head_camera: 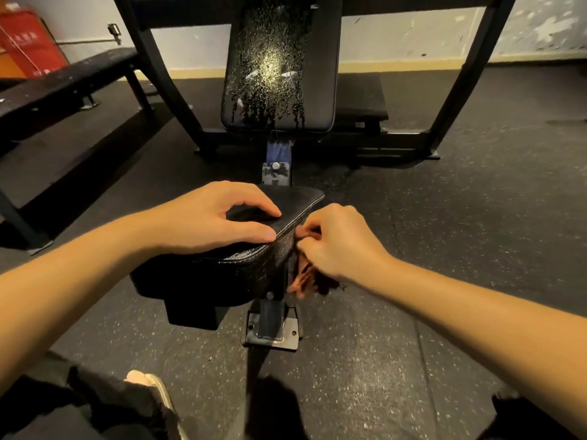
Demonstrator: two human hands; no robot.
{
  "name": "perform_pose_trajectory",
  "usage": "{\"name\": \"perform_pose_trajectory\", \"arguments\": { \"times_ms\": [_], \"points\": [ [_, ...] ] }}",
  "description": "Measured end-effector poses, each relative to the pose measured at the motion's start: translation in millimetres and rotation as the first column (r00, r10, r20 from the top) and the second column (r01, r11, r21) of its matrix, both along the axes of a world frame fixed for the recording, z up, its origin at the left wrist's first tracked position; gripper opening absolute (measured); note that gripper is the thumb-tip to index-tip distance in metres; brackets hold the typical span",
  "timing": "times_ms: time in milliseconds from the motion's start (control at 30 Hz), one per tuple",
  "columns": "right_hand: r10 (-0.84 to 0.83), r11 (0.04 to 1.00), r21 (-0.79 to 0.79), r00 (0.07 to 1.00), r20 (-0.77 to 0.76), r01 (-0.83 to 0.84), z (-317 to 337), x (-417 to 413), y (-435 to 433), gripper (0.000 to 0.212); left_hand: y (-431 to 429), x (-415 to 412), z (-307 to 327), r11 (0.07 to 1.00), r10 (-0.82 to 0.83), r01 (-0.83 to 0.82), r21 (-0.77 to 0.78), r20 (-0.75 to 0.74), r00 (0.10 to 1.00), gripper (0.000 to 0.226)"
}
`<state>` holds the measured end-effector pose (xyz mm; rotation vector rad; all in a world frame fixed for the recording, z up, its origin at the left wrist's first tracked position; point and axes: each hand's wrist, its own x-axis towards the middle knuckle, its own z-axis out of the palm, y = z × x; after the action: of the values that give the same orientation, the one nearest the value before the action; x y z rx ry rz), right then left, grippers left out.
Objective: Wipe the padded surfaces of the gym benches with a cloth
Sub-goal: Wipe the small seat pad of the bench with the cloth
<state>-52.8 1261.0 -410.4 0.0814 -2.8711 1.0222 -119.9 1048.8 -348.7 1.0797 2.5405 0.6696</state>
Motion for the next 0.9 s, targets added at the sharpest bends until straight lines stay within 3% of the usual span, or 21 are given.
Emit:
{"name": "perform_pose_trajectory", "arguments": {
  "times_ms": [100, 233, 400, 567, 733, 900],
  "points": [
    [-0.045, 0.999, 0.002, 0.999, -0.021, 0.045, 1.1, 3.2, -5.2, 0.018, -0.2, 1.1, 0.2, 1.000, -0.004, 0.004, -0.005, -0.010, 1.000, 0.054],
    [0.140, 0.989, -0.032, 0.988, -0.067, -0.142, 13.1, 36.8, -23.9, 0.014, 0.7, 0.6, -1.5, 1.000, 0.002, -0.001, 0.015, -0.018, 1.000, 0.052],
    [-0.094, 0.995, 0.020, 0.995, 0.016, 0.093, 0.0, -5.3, -2.6, 0.014, -0.5, -0.6, -1.5, 1.000, -0.005, 0.005, -0.010, -0.016, 1.000, 0.054],
    [0.100, 0.995, 0.000, 0.993, -0.055, -0.100, 10.0, 28.8, -22.7, 0.013, 0.3, -0.2, -2.5, 1.000, 0.002, -0.002, 0.001, -0.028, 1.000, 0.056],
    [-0.066, 0.996, 0.053, 0.998, -0.009, 0.067, -1.1, -9.2, -1.3, 0.014, 0.7, 0.4, -0.7, 1.000, 0.007, -0.007, -0.019, -0.025, 1.000, 0.060],
    [0.074, 0.992, 0.103, 0.997, -0.037, -0.070, 5.9, 15.7, -16.9, 0.015, 0.7, 1.3, -8.5, 0.998, 0.067, -0.066, 0.015, -0.027, 0.997, 0.067]
  ]
}}
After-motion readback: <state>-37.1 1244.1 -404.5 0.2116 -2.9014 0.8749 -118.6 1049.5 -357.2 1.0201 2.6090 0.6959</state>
